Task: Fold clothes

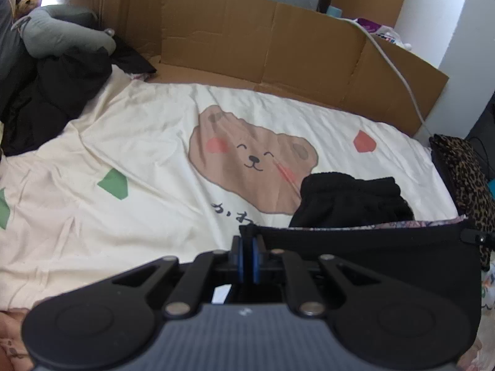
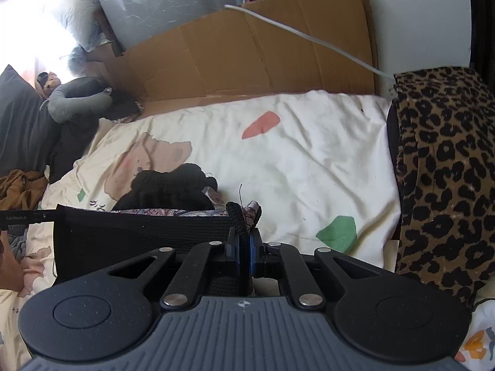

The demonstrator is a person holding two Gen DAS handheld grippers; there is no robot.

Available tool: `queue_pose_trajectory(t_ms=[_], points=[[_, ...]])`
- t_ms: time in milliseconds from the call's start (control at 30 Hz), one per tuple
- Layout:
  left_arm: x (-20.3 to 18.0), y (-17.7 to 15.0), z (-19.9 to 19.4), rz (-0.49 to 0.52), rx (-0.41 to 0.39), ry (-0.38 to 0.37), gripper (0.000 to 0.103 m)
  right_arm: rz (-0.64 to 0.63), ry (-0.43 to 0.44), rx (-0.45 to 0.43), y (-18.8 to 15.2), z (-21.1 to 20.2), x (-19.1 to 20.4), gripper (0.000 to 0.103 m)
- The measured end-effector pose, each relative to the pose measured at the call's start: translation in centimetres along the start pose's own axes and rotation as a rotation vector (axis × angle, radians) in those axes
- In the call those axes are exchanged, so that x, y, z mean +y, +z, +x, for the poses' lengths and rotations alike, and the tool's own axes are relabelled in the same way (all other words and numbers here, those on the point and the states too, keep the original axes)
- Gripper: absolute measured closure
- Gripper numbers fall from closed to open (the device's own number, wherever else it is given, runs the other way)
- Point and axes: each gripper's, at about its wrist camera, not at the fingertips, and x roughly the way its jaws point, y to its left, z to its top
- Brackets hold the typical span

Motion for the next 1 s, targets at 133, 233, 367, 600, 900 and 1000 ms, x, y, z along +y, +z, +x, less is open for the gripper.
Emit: queue_pose_trajectory(t_ms=[133,233,367,600,900,1000], points=[[0.0,0.6,-1.0,-0.001,-0.022,-0.01,0.097,0.004,-0.005,-0.012,0.6,-0.4,0.0,0.099],[-0.3,1.5,-1.3,0.01,-0.035,-0.021,0.097,0.007,-0.01,-0.022,1.0,-0.7,0.0,0.099],[-0.5,2.9,-0.5,0.029,-0.029,-0.03,0.097,0.012,-0.019,-0.03,1.7,-0.7,-0.2,0.099],[-0.3,5.0,1.6,0.039,-0.015,-0.037,0.097,0.032,-0.034,-0.02,3.6,0.6,-0.4,0.099],[0.2,6.6,5.3,0.025,0.032,-0.024,0.097,0.107,-0.036,0.034,5.2,4.0,-2.0,0.099],[0.5,6.7,6.4,0.012,0.045,-0.028,0.097,0.102,-0.043,0.043,5.6,4.8,-2.1,0.099]])
